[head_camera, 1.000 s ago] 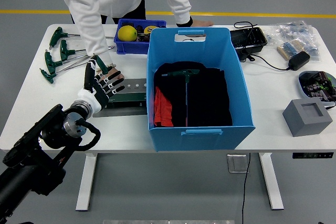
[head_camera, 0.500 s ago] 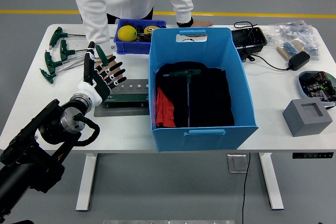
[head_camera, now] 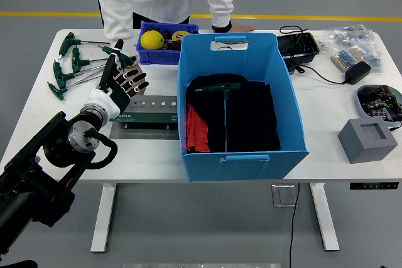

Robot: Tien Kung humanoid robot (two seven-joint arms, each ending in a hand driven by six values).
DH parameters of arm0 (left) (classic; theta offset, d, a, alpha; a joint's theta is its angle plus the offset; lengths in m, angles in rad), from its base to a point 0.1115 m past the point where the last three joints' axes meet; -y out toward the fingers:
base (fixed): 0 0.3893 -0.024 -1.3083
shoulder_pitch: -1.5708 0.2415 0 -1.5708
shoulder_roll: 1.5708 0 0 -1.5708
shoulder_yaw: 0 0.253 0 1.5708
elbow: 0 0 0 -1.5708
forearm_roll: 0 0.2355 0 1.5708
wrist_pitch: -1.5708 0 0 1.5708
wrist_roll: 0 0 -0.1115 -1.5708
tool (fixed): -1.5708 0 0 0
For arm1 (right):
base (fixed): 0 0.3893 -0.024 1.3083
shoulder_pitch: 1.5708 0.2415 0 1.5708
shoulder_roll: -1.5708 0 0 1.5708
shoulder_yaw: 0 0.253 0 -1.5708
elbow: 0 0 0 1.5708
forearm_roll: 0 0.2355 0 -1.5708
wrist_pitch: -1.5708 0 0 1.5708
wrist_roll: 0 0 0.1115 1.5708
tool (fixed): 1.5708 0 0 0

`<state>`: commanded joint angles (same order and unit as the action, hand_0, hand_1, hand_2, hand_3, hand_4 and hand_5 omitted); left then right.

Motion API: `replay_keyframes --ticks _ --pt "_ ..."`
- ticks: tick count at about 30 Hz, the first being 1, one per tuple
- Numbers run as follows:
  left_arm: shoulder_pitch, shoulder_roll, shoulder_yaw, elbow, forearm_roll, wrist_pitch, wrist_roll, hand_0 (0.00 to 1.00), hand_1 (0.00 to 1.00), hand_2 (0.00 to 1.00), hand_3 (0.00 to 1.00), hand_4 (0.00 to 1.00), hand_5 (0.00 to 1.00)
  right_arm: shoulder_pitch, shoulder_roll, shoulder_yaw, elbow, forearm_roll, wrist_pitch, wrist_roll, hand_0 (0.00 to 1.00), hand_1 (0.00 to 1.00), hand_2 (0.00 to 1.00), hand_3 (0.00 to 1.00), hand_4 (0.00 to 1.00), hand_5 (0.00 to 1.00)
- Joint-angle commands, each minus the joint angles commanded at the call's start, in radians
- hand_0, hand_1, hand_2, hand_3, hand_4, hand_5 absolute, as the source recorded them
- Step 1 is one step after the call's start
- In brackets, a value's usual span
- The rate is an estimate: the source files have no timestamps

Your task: Lift tool from toolbox,place it in box,lift tool from toolbox,place it in box

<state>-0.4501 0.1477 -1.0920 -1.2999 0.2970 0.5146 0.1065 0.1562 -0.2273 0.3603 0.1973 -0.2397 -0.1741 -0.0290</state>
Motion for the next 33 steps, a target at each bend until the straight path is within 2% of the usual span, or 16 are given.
replay_keyframes --ticks 2,3,8,9,20,21,26,27,32,33 --pt "-0.004 0.006 0.001 -0.013 -0.011 0.011 -0.004 0.276 0.356 0.443 0.422 0.998 0.517 -0.001 0.000 0.002 0.000 -0.002 0.000 0.000 0.682 0.664 0.721 0.570 0.770 0.694" --pt "-0.007 0.010 0.002 -0.025 -0.018 0.020 -0.008 0.263 0.323 0.408 0.393 0.998 0.431 -0.003 0.000 0.002 0.000 -0.001 0.000 0.000 0.681 0.665 0.722 0.570 0.770 0.693" --pt "-0.014 0.018 0.003 -0.047 -0.023 0.029 -0.010 0.263 0.323 0.408 0.393 0.998 0.431 -0.006 0.000 0.002 0.000 -0.002 0.000 0.000 0.681 0.665 0.722 0.570 0.770 0.693" --pt "-0.017 0.020 0.005 -0.054 -0.024 0.034 -0.009 0.254 0.279 0.381 0.371 0.998 0.353 -0.008 0.001 0.003 0.000 -0.002 0.000 -0.001 0.681 0.664 0.721 0.570 0.770 0.695" --pt "-0.031 0.019 0.023 -0.106 -0.061 0.057 -0.006 0.248 0.249 0.370 0.361 0.992 0.325 -0.013 0.002 0.007 0.000 -0.007 -0.001 -0.002 0.681 0.666 0.721 0.570 0.770 0.695" --pt "-0.032 0.018 0.025 -0.113 -0.063 0.058 -0.004 0.237 0.232 0.347 0.348 0.826 0.250 -0.014 0.003 0.007 0.000 -0.007 -0.001 -0.002 0.681 0.665 0.722 0.570 0.770 0.694" --pt "-0.039 0.017 0.033 -0.148 -0.060 0.063 0.012 0.237 0.232 0.347 0.348 0.826 0.250 -0.015 0.003 0.009 0.000 -0.010 -0.001 -0.002 0.681 0.665 0.722 0.570 0.770 0.694" --pt "-0.040 0.017 0.036 -0.152 -0.061 0.063 0.014 0.210 0.177 0.267 0.306 0.763 0.202 -0.015 0.003 0.008 0.000 -0.010 -0.001 -0.002 0.682 0.665 0.722 0.570 0.770 0.695" --pt "-0.054 0.014 0.054 -0.173 -0.077 0.055 0.023 0.210 0.177 0.267 0.306 0.763 0.202 -0.013 0.001 0.004 0.000 -0.004 0.000 -0.001 0.682 0.665 0.722 0.570 0.770 0.695" --pt "-0.057 0.012 0.058 -0.176 -0.080 0.054 0.024 0.181 0.134 0.226 0.286 0.764 0.200 -0.012 0.000 0.003 0.000 -0.002 0.000 0.000 0.682 0.665 0.721 0.570 0.770 0.694"
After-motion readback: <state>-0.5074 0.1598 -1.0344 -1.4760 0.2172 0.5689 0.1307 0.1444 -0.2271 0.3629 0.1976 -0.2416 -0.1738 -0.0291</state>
